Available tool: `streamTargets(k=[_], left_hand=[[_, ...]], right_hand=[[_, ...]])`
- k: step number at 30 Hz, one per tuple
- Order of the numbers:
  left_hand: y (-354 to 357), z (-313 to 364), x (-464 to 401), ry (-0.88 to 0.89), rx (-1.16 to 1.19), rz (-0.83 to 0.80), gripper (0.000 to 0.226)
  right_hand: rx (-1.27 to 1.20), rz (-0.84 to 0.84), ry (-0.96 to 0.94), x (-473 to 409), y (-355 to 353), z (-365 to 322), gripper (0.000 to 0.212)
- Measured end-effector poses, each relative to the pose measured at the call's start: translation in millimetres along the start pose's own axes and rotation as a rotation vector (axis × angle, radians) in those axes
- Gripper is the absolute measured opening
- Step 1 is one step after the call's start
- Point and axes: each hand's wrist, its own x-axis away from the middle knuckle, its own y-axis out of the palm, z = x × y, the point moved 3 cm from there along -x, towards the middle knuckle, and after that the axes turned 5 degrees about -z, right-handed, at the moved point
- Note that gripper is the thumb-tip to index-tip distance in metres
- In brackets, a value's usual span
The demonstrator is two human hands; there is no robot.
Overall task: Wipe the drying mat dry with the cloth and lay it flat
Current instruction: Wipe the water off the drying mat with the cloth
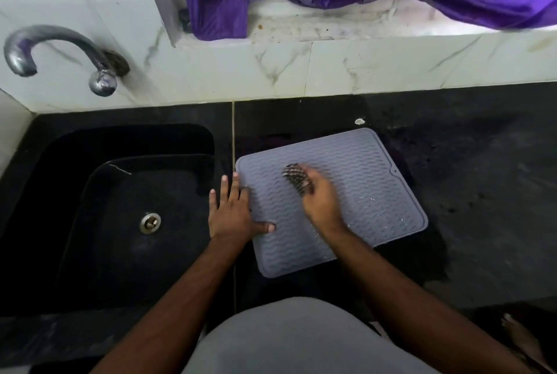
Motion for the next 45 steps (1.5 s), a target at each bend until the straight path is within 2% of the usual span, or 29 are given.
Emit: streamTargets(k=[3,6,9,14,19,21,24,28,31,34,36,37,39,41,43,45], left_hand=[[2.5,5.3,-0.6,0.068,0.038,0.014,0.12],[5.2,12.7,0.1,0.145,0.028,-0.023,0.111],[5.3,14.4,-2.3,0.137,0.062,-0.064,0.114],[2.5,13.2,-7.8,0.093,0.144,-0.065,0.126],[-0.3,14.3,-11.2,0.09,0.158,-0.039,0.125],[0.2,14.0,-12.1,0.08,0.177,-0.022,0.126],[0.9,13.1,-10.3,0.081,0.203,-0.013,0.125],[-0.7,14.1,-8.6,0.065,0.227,-0.017,0.122],[0.5,12.8,-9.1,0.12,0.191,-0.028,0.117],[0.4,16.9,-6.5,0.337,0.14,0.024,0.109],[-1.7,25.6,-0.3,0.431,0.406,0.026,0.093],[-3.7,28.8,3.4,0.403,0.604,0.038,0.079],[-4.8,30.8,8.6,0.224,0.909,0.089,0.05],[-4.1,26.8,7.7,0.054,1.081,0.107,0.033],[-1.1,23.7,7.3,-0.07,1.343,0.096,0.036],[-4.6,22.9,11.4,-0.174,1.585,0.084,0.029]], right_hand=[[0.241,0.092,0.0,-2.7,-37.3,24.0,0.058],[0.673,-0.051,-0.01,0.3,-38.0,32.8,0.057],[0.796,-0.077,-0.071,11.5,-16.4,19.5,0.05],[0.638,-0.095,-0.107,10.0,8.8,-1.2,0.042],[0.044,-0.281,0.098,4.2,11.4,-12.7,0.028],[-0.148,-0.298,0.141,14.1,19.1,-19.0,0.028],[-0.118,-0.276,0.081,26.0,22.5,-13.6,0.03],[-0.224,-0.198,0.189,22.7,7.2,11.6,0.048],[-0.435,-0.116,0.318,13.3,-9.2,20.5,0.029],[-0.498,-0.148,0.369,4.5,-14.9,17.7,0.022],[-0.463,-0.215,0.369,3.5,-5.9,14.5,0.015],[-0.442,-0.241,0.363,4.0,1.9,14.4,0.012],[-0.34,-0.266,0.286,8.4,13.6,12.9,0.009],[-0.152,-0.23,0.046,15.2,19.4,8.2,0.017],[0.088,-0.199,-0.235,31.5,21.6,0.8,0.03],[0.38,-0.237,-0.432,49.9,24.3,-9.4,0.053]])
